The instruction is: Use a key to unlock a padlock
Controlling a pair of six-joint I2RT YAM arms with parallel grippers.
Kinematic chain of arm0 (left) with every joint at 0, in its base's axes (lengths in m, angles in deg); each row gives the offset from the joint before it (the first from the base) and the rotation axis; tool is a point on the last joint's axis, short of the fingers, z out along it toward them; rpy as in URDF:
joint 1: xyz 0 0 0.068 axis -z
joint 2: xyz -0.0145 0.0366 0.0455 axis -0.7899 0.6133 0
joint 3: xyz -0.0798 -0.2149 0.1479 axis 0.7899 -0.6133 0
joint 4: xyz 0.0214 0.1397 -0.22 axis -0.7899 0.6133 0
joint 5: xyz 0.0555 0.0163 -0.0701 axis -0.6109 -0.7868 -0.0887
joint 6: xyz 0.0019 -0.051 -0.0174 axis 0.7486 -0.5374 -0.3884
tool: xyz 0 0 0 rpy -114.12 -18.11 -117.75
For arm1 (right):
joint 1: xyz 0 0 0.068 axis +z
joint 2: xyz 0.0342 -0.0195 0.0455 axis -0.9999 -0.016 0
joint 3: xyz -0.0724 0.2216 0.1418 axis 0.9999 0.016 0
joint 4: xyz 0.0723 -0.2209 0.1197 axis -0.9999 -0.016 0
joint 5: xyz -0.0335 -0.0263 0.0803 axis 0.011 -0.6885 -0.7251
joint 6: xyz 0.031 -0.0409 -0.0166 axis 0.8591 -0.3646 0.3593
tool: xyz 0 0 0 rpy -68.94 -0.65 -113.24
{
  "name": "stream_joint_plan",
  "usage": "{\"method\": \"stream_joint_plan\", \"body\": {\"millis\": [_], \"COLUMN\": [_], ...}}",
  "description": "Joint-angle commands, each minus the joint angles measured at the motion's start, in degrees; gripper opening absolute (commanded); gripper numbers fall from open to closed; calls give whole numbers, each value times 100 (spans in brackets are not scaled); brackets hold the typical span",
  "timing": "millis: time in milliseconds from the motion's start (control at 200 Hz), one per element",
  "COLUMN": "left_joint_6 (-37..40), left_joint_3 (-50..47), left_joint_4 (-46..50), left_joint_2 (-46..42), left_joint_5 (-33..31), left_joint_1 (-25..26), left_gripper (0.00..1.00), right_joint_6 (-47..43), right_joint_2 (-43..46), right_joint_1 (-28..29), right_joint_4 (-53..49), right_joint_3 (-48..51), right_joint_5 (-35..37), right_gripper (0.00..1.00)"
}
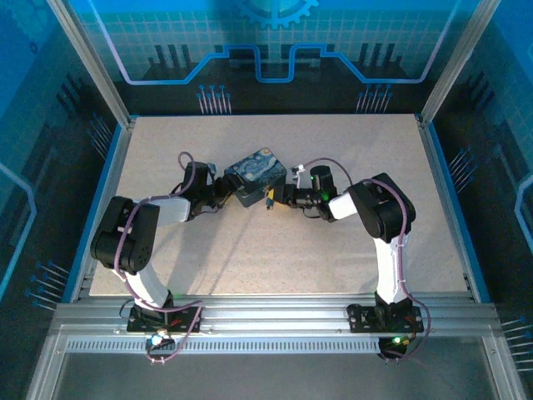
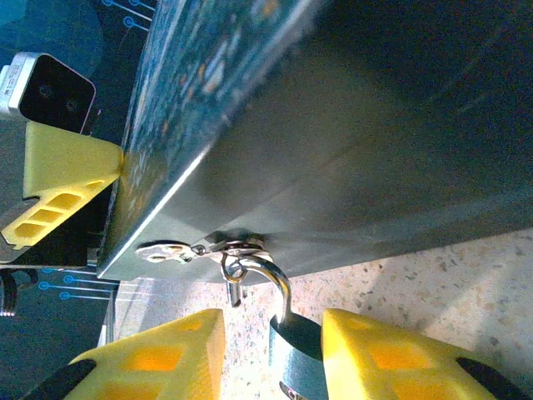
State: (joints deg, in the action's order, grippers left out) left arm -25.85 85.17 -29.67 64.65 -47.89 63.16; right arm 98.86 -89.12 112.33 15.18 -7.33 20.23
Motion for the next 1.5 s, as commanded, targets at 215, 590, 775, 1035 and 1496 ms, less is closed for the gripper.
{"method": "stream_joint_plan", "body": {"millis": [215,590,775,1035,1496], "left_joint_6": [34,45,51,60,57], "left_joint_3": [-173,-158,-157,-167,-158], "left_joint_4": [661,692,701,710,727], "left_joint_2": [9,6,5,-17,-38], "left_joint_5": [-140,-158,-164,-175,-183], "left_joint_1": [27,44,53,49,71], "left_gripper": [62,62,61,62,62], "right_joint_6": [119,151,280,668,766], "right_joint_2": [-283,-268,-181,-221,-329], "right_joint_1": [40,31,-24,-57,-44], "right_joint_4": [-125,-139,34,515,739], "right_joint_3": [-300,-279,-128,35,19], "right_joint_5": [-307,-293,-186,-109,-149], "right_gripper": [32,16,8,3,27]}}
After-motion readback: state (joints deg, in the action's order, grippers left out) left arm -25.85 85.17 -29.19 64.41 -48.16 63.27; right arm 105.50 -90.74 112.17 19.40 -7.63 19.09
